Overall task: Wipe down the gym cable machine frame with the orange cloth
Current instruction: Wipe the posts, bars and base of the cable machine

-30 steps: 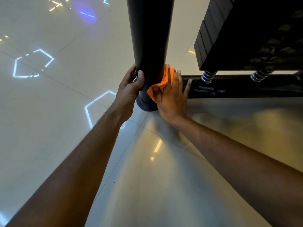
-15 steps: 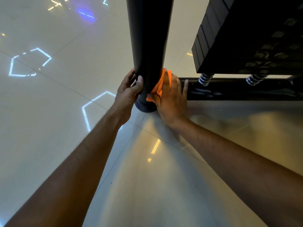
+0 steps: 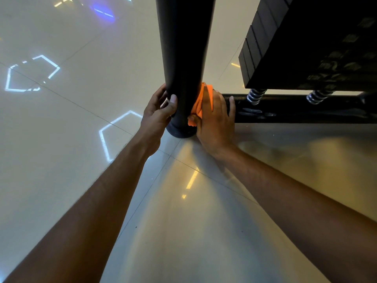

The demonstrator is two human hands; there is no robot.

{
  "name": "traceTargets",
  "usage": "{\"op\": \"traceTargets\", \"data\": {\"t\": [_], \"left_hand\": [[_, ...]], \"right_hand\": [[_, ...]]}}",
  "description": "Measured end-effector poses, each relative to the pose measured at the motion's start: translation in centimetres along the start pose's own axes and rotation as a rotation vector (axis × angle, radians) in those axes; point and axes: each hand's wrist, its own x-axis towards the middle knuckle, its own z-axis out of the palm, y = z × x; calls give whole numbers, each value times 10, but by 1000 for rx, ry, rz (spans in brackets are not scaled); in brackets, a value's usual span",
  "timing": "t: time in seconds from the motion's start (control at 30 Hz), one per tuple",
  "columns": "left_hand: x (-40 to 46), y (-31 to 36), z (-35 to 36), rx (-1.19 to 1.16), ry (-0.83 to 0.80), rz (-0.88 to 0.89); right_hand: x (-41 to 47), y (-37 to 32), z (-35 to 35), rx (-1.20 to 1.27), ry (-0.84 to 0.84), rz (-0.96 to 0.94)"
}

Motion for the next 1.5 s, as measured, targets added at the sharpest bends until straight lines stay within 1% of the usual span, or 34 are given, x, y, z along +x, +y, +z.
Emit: {"op": "traceTargets", "data": {"t": [0.2, 0.3, 0.4, 0.47, 0.53, 0.6, 0.67, 0.73, 0.77, 0.83, 0.9, 0.97, 1.03, 1.13, 1.27, 1.33, 1.4, 1.47, 1.5], "left_hand": [[1, -8, 2, 13, 13, -3], [-1, -11, 4, 40, 3, 6], [-2, -13, 7, 48, 5, 17], [-3, -13, 11, 58, 19, 33], [-6, -14, 16, 91, 43, 61], [-9, -15, 20, 134, 71, 84], [-10, -16, 23, 160, 87, 89], [-10, -15, 24, 173, 104, 77], [-10, -14, 25, 176, 108, 74], [-10, -14, 26, 181, 113, 75], [-12, -13, 26, 186, 108, 82], [-11, -13, 25, 197, 103, 86], [-10, -13, 23, 200, 99, 83], [-11, -15, 23, 197, 102, 84], [-11, -14, 21, 200, 85, 76], [-10, -15, 19, 197, 70, 78], [-9, -16, 20, 195, 73, 78], [-9, -19, 22, 196, 83, 83], [-8, -20, 22, 198, 84, 86]], "right_hand": [[4, -4, -4, 31, 7, 33], [4, 1, -10, 84, -44, 4], [11, 11, -23, 221, -130, -8], [14, 12, -35, 374, -171, 45], [11, 15, -48, 486, -143, 120], [5, 20, -62, 522, -81, 172], [-2, 27, -74, 468, 6, 170], [-5, 34, -77, 306, 85, 128], [-5, 35, -74, 196, 90, 99], [-5, 35, -59, -14, 8, 26], [-7, 32, -43, -95, -110, -38], [-6, 29, -33, -85, -162, -64], [-2, 24, -31, -73, -156, -87], [1, 35, -28, -93, -99, -141], [-11, 57, -30, -130, -23, -112], [-17, 42, -25, -129, -7, -44], [-17, 13, -14, -76, -12, 8], [-13, -4, -8, -48, -52, -42], [-12, -3, -6, -66, -67, -87]]}}
